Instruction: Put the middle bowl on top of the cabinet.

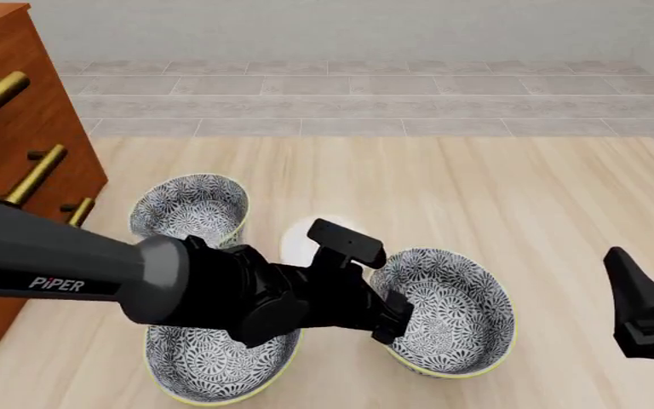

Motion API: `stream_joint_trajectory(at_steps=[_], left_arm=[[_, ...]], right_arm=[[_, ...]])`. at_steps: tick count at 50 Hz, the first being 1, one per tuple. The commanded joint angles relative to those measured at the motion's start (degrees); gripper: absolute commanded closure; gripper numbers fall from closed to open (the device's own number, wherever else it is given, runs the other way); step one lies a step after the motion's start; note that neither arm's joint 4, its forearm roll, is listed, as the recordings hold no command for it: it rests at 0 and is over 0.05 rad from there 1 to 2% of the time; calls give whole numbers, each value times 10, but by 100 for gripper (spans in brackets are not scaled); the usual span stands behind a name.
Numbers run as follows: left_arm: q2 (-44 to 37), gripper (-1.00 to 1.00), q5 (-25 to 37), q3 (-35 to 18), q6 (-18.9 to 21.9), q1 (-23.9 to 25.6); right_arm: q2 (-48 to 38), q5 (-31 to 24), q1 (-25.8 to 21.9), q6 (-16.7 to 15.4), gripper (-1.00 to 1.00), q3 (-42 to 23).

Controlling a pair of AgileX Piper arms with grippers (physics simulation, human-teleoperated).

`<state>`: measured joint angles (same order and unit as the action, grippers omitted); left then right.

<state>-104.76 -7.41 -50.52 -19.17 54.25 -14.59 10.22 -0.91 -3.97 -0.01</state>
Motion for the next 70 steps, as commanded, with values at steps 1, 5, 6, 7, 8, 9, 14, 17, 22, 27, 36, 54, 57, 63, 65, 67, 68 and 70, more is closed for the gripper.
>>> stream_joint_trajectory(at_steps=[1, 5, 6, 7, 8, 9, 14, 17, 22, 27, 36, 54, 57, 63, 65, 67, 68, 70], left_arm=[[-6, -100, -8, 3, -6, 2], [-8, -100, -10, 3, -6, 2], [-9, -100, -10, 3, -6, 1], [-7, -100, -12, 4, -7, 2], [-8, -100, -12, 4, -7, 2], [-8, -100, -12, 4, -7, 2], [-12, -100, -14, 2, -8, 2], [-11, -100, -14, 3, -9, 2], [-7, -100, -14, 2, -10, -2], [1, 100, -16, 4, -10, -4], [21, 100, -13, 7, 3, -12], [87, 100, -8, 23, 19, -5], [91, 100, -7, 24, 20, -3], [107, 100, -4, 27, 24, -7], [112, 100, -3, 28, 24, -6], [115, 100, -1, 28, 27, -9], [119, 100, 0, 29, 29, -5], [121, 100, 1, 28, 29, -8]], right_arm=[[1, -2, 0, -1, -100, 0], [-1, 1, -1, -2, -100, 0], [0, 0, -1, -1, -100, 0], [0, 0, -1, -1, -100, 0], [-1, 0, -1, -1, -100, 0], [-1, 0, -1, -1, -100, 0], [-2, 1, -1, -1, -100, 0], [-4, 3, 0, -1, -100, 0], [-8, 7, -1, -2, -100, 0], [-3, 4, 0, -1, -100, 0], [-8, 9, 0, -2, -100, 0], [7, -7, 0, -2, -100, 0], [5, -5, 0, -1, -100, 0], [4, -4, 0, -1, -100, 0], [4, -3, 0, -1, -100, 0], [4, -4, -1, -1, -100, 0], [4, -4, -1, -2, -100, 0], [2, -2, -1, -2, -100, 0]])
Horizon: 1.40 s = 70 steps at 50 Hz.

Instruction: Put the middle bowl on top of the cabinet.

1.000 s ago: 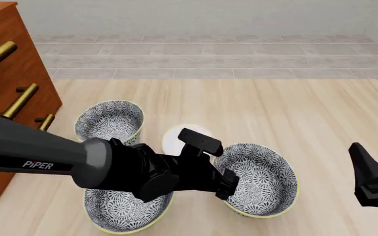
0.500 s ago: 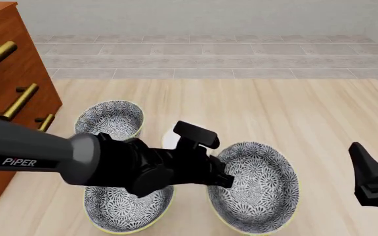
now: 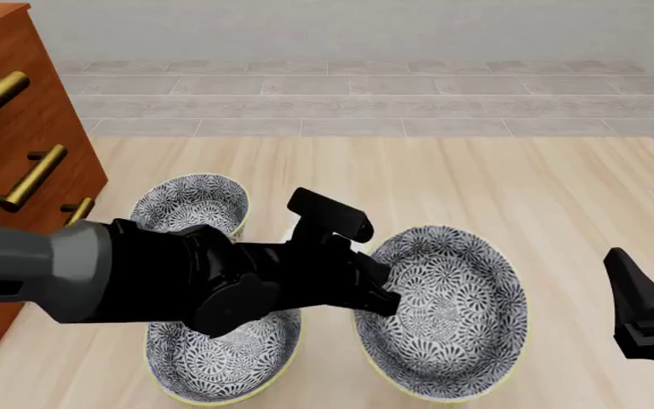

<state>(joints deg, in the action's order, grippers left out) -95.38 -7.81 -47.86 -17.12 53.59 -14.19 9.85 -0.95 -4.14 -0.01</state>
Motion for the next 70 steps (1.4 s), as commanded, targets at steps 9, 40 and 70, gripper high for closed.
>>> stream_joint_trajectory(at_steps=[9, 40, 70], left_arm=[[36, 100, 6, 2, 12, 0], [140, 100, 79, -10, 39, -22], [226, 100, 182, -60, 91, -79]], right_arm=[[-3, 3, 0, 0, -100, 0], [38, -38, 0, -1, -100, 0], [88, -88, 0, 0, -100, 0]])
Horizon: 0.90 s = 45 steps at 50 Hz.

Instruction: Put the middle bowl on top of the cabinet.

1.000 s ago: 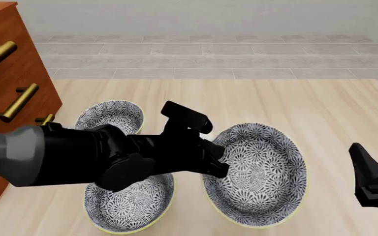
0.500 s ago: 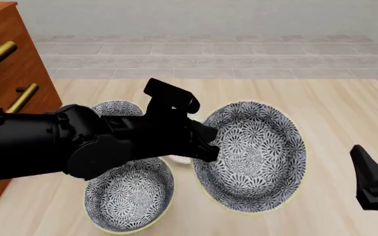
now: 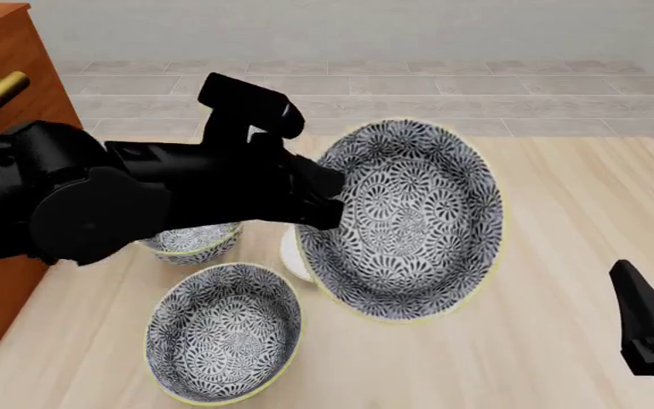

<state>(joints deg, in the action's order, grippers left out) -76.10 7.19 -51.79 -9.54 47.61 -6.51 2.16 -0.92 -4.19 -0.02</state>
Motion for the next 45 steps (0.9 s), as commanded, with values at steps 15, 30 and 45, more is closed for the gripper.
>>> stream_joint_trajectory(at_steps=[15, 30, 45], left_arm=[[56, 100, 55, -34, 24, -37], [87, 100, 92, -60, 39, -72], [120, 100, 129, -93, 54, -94]], right_arm=[[2, -3, -1, 0, -100, 0], [-5, 5, -1, 0, -100, 0], [-8, 8, 0, 0, -100, 0]])
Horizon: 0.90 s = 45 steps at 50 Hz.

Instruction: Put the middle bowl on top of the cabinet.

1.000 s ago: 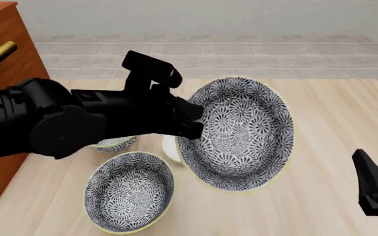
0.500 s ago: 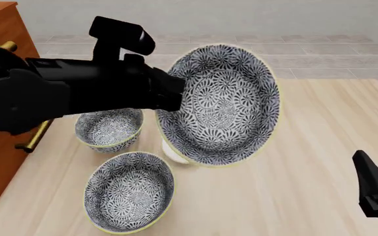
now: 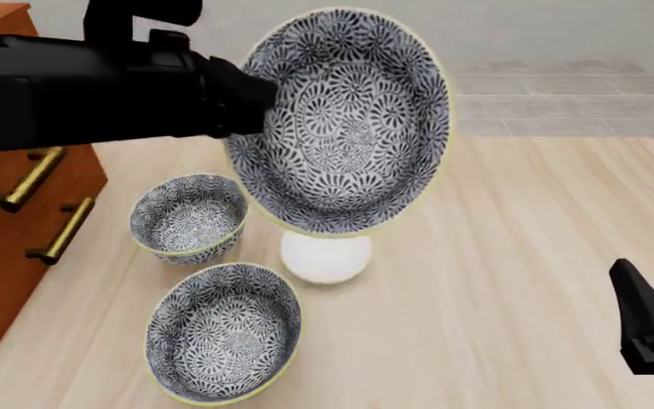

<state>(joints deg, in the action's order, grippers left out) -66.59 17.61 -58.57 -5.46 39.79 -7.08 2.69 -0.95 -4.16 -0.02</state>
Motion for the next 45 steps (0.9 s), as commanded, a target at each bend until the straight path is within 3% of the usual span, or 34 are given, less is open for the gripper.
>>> stream_joint_trajectory(at_steps=[1, 20, 28, 38, 45], left_arm=[[27, 100, 27, -28, 15, -21], [51, 100, 65, -74, 28, -78], [63, 100, 75, -91, 22, -124], [74, 100, 81, -102, 14, -146], [91, 100, 74, -100, -12, -180]], right_arm=[[-2, 2, 0, 0, -100, 0], [1, -1, 0, 0, -100, 0], [2, -2, 0, 0, -100, 0], [3, -3, 0, 0, -100, 0], [4, -4, 0, 0, -100, 0]])
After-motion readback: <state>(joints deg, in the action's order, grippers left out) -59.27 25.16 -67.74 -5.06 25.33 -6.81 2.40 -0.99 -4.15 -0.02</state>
